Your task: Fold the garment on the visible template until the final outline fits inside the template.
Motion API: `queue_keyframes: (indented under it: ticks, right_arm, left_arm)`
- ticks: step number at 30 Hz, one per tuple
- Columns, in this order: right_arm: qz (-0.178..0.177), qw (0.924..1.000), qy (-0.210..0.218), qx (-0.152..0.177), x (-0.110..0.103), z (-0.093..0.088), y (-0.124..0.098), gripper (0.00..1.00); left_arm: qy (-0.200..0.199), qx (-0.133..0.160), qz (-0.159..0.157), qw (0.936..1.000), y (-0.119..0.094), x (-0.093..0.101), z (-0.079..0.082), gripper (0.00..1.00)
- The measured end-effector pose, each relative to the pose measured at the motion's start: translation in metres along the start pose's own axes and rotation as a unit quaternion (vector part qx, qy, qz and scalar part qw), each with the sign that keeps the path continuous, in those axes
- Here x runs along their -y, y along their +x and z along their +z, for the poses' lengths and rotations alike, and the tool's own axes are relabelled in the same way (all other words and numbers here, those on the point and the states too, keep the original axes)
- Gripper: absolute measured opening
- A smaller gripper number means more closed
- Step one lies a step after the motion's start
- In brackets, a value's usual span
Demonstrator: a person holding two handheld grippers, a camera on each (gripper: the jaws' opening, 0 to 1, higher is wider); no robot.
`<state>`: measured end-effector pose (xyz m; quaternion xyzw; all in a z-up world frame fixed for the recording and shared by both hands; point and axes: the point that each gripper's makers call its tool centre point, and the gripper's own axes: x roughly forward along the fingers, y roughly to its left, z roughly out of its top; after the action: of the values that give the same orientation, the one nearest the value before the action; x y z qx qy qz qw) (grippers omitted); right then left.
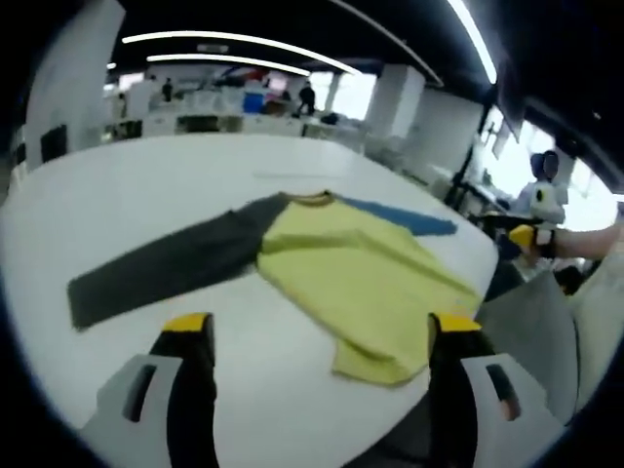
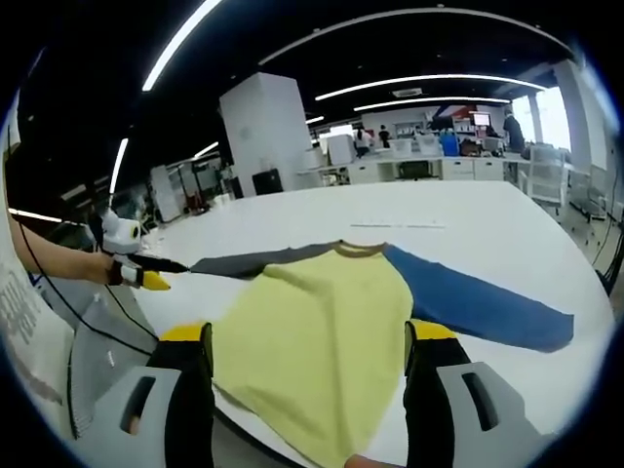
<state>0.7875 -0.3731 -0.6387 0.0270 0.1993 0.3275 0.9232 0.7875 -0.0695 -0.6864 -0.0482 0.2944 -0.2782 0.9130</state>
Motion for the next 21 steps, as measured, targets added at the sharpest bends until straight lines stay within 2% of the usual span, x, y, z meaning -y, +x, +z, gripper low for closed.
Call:
queue_keyframes:
  ticks: [6,9,13,21]
  right_arm:
    - [0.001,1.0000,0.001,-0.001,-0.001,-0.002,0.001,0.80]
    - [0.000,1.0000,0.003,-0.001,0.000,-0.002,0.001,0.80]
    - [0.002,1.0000,0.003,-0.001,0.000,-0.001,0.002,0.80]
    - [0.001,1.0000,0.005,0.002,0.002,0.000,0.003,0.80]
  left_arm:
    - [-0.001,-0.014,-0.011,0.9998,0.010,0.005,-0.012,0.85]
    - [0.005,-0.041,-0.016,0.9990,0.016,0.008,-0.023,0.85]
    - [0.016,-0.055,-0.020,0.9982,0.023,0.011,-0.030,0.84]
    - [0.026,-0.080,-0.004,0.9964,0.035,0.013,-0.046,0.78]
